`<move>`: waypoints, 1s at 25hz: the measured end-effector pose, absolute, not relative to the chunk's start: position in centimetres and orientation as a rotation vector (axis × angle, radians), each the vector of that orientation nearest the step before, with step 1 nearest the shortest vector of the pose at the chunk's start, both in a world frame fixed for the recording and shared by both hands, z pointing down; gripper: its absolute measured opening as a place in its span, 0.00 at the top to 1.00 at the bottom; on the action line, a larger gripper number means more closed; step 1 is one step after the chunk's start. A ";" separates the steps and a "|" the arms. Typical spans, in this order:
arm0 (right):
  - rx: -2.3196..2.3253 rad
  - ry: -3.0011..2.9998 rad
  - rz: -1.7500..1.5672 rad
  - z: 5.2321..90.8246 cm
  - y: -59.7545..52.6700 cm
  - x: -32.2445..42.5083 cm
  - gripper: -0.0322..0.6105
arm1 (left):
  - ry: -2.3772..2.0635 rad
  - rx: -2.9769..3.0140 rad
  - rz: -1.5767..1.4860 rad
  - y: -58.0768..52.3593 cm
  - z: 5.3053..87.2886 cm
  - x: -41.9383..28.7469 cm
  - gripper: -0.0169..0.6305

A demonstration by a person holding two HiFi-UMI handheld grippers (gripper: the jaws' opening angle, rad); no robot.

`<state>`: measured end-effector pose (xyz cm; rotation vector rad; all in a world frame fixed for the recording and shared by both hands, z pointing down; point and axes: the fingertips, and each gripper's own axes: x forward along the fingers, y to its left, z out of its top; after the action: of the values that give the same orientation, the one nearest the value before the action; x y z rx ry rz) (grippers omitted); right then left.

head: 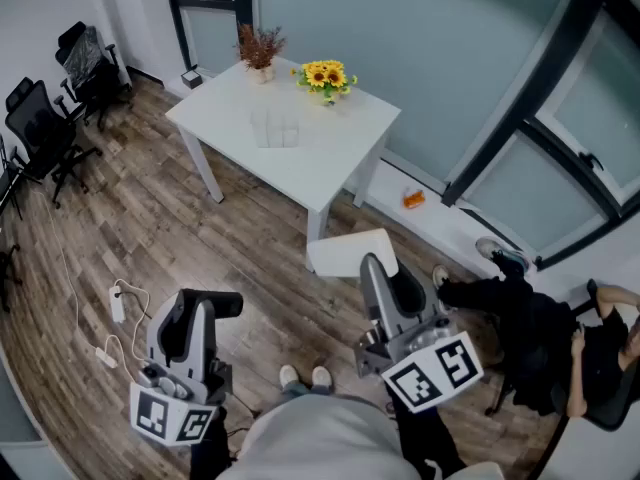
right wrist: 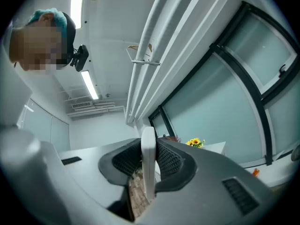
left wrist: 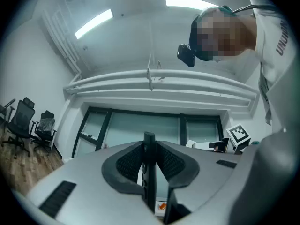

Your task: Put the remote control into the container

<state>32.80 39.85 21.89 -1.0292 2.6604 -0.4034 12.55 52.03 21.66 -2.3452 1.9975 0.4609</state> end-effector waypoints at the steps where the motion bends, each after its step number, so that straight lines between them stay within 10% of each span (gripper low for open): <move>1: -1.024 2.660 -0.403 21.9 39.8 32.6 0.81 | 1.999 -2.344 0.465 52.1 21.7 12.5 0.84; 25: -1.008 2.674 -0.421 22.6 40.0 29.5 0.81 | 1.983 -2.357 0.509 53.0 22.2 9.4 0.84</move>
<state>29.53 40.04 22.65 -1.0085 2.6743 -0.4213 9.40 53.05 22.23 -2.3567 1.9827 0.5087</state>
